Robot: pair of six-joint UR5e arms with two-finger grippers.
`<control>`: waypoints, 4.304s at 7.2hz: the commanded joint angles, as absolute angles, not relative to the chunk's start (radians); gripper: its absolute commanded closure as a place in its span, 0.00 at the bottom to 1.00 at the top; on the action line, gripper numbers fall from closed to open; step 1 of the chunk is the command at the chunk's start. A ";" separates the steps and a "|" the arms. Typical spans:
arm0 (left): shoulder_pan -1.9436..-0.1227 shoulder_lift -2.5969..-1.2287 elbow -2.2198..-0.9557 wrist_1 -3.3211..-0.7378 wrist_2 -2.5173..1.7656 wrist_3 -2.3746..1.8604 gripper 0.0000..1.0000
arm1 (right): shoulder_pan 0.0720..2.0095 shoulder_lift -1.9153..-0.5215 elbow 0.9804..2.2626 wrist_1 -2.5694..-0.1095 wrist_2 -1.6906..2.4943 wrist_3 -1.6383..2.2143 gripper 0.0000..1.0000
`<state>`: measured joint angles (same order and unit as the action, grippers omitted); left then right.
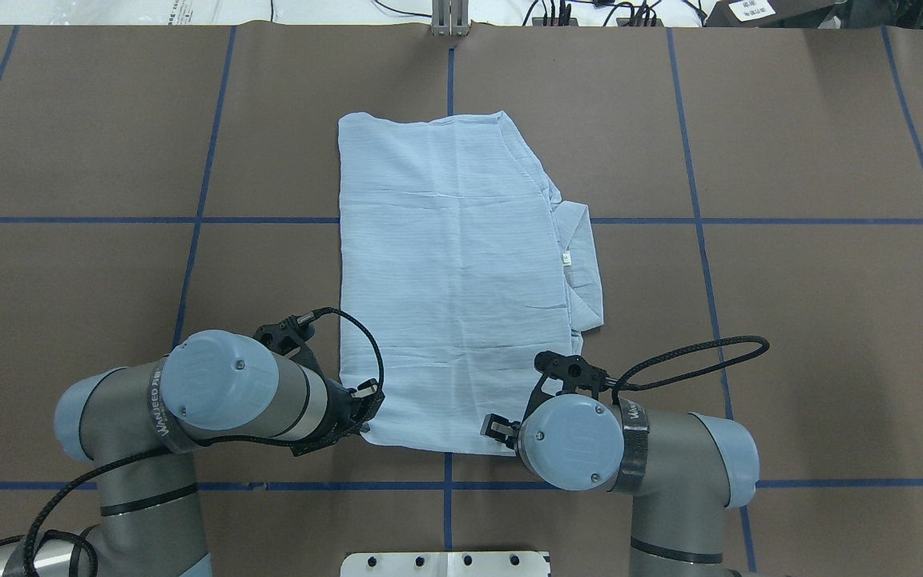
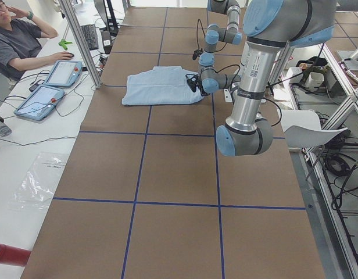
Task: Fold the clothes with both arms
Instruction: 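Move the right gripper to the near corner beside the left gripper, then grasp the shirt's near edge corners with both grippers, then lift the near edge and fold it away from the robot with both grippers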
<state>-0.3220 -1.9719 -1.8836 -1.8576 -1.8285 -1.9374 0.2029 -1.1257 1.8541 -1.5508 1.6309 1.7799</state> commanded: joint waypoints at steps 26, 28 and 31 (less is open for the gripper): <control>-0.227 -2.012 -2.309 -1.368 -1.990 -2.056 1.00 | 0.274 -1.169 2.180 -1.549 1.990 1.815 1.00; -0.389 -2.037 -2.234 -1.381 -2.000 -1.961 1.00 | 0.356 -1.100 2.105 -1.548 1.919 1.748 1.00; -0.561 -2.080 -2.044 -1.493 -2.005 -1.836 1.00 | 0.461 -0.985 1.944 -1.543 1.875 1.653 1.00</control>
